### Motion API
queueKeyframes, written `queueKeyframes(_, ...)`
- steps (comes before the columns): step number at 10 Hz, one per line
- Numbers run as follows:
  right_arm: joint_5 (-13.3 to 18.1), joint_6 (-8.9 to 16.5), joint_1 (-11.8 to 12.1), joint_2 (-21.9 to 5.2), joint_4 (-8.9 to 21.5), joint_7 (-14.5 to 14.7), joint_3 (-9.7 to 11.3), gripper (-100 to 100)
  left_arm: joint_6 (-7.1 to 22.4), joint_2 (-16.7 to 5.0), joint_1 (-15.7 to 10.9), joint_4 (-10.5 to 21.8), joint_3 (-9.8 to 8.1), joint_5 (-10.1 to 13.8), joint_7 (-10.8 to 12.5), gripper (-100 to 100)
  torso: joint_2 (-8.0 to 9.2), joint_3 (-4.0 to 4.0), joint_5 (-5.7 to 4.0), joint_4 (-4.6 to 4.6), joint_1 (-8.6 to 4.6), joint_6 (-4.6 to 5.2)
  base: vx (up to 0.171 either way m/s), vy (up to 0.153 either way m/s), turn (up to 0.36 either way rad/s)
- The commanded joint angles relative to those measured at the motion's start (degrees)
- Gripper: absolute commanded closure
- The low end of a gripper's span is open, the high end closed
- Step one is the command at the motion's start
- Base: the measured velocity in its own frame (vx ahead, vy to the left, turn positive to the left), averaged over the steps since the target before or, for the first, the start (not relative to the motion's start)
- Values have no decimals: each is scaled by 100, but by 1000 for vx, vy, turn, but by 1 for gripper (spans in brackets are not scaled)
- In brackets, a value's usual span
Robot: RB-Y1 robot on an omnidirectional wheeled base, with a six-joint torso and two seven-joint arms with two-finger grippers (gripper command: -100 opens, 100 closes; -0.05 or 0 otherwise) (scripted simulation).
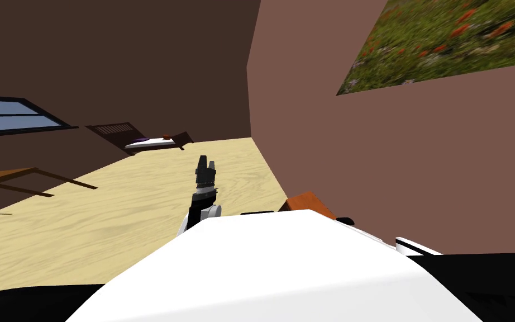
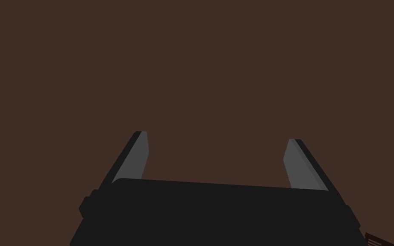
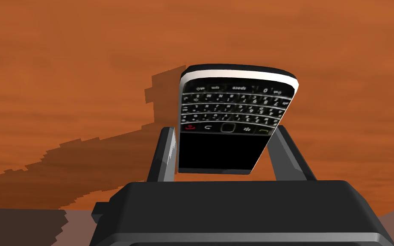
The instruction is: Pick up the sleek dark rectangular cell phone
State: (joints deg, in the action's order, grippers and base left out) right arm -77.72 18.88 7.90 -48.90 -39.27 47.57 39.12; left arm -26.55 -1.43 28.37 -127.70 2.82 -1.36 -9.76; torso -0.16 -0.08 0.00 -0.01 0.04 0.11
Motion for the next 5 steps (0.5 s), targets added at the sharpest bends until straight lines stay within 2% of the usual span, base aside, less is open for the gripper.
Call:
queueKeyframes(1, -206, 33, -5, -104, -25, 159, 42, 100, 0, 0, 0, 0, 0, 0, 0, 0, 0, 0, 0, 0, 0, 0, 3, 21, -8)
queueKeyframes(3, -361, 62, 4, -216, -87, 232, 95, 100, 0, 0, 0, 0, 0, 0, 0, 0, 0, -1, 1, -1, 1, 2, 2, 30, -12)
queueKeyframes(4, -346, 49, -9, -156, -26, 253, 64, 100, 0, 0, 0, 0, 0, 0, 0, 0, 0, 0, 1, -1, 2, 4, 1, 13, -7)
queueKeyframes(5, -367, 51, -7, -160, -22, 288, 62, 0, 0, 0, 0, 0, 0, 0, 0, 0, 0, 0, -1, -1, -3, 2, 0, 0, 0)
